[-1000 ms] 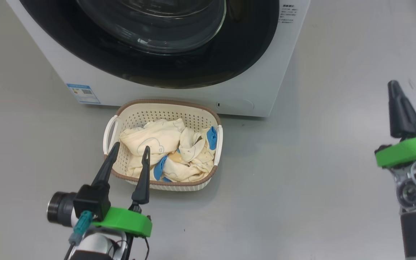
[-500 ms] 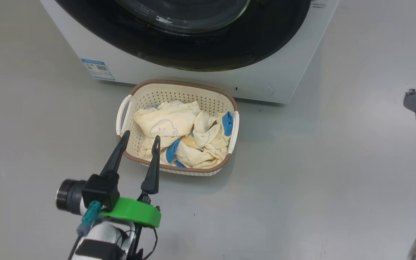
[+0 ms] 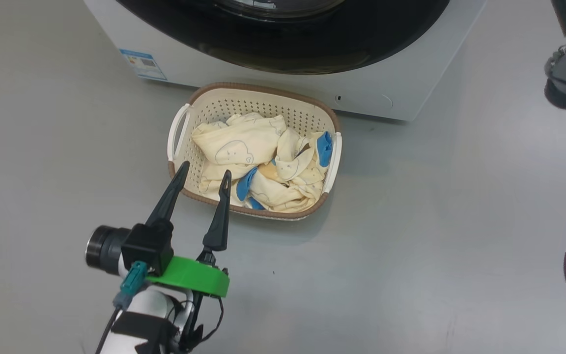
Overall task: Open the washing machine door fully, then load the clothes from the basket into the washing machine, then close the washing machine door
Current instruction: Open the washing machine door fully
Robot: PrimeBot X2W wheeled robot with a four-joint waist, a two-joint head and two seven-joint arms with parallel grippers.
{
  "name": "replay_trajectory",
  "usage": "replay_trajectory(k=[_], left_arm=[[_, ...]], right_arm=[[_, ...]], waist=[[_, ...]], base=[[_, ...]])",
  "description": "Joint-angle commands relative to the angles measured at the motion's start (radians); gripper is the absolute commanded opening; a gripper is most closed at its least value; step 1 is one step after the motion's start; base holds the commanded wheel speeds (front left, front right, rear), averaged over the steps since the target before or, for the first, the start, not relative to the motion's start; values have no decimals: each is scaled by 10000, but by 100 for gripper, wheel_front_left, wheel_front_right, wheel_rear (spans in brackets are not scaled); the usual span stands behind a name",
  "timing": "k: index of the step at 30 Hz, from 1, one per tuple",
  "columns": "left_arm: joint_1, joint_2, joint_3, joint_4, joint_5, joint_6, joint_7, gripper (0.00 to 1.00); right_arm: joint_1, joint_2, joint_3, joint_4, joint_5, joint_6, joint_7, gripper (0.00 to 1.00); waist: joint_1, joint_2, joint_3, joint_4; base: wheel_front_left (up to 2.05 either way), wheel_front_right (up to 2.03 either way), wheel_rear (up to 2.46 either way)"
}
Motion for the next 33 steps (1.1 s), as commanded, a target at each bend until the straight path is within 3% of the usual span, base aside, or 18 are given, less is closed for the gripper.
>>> replay_trajectory(k=[1,21,33], left_arm=[[-341,78,265,-313,107,-14,-108,100],[-803,-245,31,-384,189,-83,-108,100],[-889,-308,-34,-297,185,-40,-108,100]], right_arm=[[-730,-60,291,-219,-167,-25,146,0],[-3604,-98,1484,1776,-1843,-25,513,0],[-3855,-69,1783,2175,-1845,-25,1345,0]], waist=[[-1,0,159,113],[-1,0,1029,847],[-1,0,1066,917]], base=[[0,0,0],[0,0,0],[0,0,0]])
